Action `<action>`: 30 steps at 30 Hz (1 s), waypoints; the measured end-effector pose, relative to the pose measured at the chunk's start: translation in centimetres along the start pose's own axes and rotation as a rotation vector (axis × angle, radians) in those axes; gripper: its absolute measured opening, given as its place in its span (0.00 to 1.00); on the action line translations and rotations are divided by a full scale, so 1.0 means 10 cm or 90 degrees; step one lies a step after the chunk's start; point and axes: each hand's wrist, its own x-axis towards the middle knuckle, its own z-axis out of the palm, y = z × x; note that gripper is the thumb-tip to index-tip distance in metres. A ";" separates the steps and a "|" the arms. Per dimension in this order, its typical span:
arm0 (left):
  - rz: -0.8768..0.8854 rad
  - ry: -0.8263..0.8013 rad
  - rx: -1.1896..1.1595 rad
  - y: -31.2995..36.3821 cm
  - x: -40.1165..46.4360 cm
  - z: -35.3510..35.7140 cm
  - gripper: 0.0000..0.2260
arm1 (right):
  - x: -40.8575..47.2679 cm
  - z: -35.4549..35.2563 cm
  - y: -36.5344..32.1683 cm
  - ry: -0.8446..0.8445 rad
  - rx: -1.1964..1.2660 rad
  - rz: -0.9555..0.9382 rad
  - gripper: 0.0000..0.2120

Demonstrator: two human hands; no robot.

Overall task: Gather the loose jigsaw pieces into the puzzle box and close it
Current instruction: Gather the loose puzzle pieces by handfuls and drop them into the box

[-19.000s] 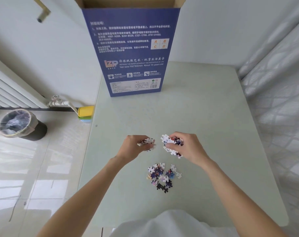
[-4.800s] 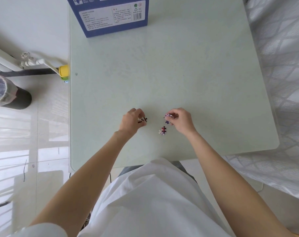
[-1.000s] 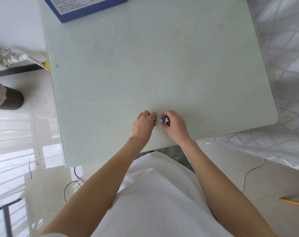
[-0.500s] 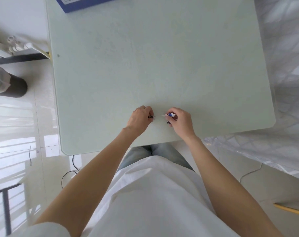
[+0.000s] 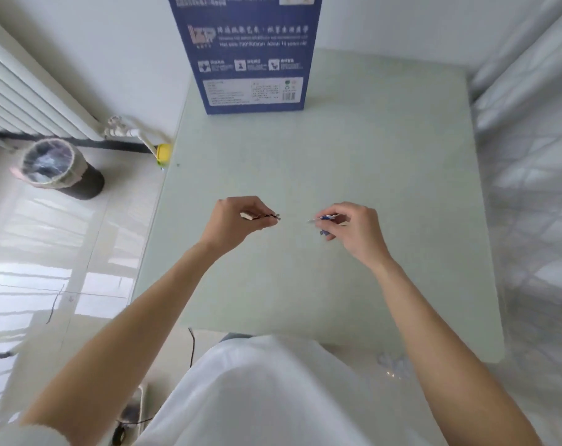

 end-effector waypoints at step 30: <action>0.321 0.210 0.413 1.77 2.94 -2.42 0.05 | 3.38 -0.31 -3.00 -0.037 -0.651 -0.449 0.09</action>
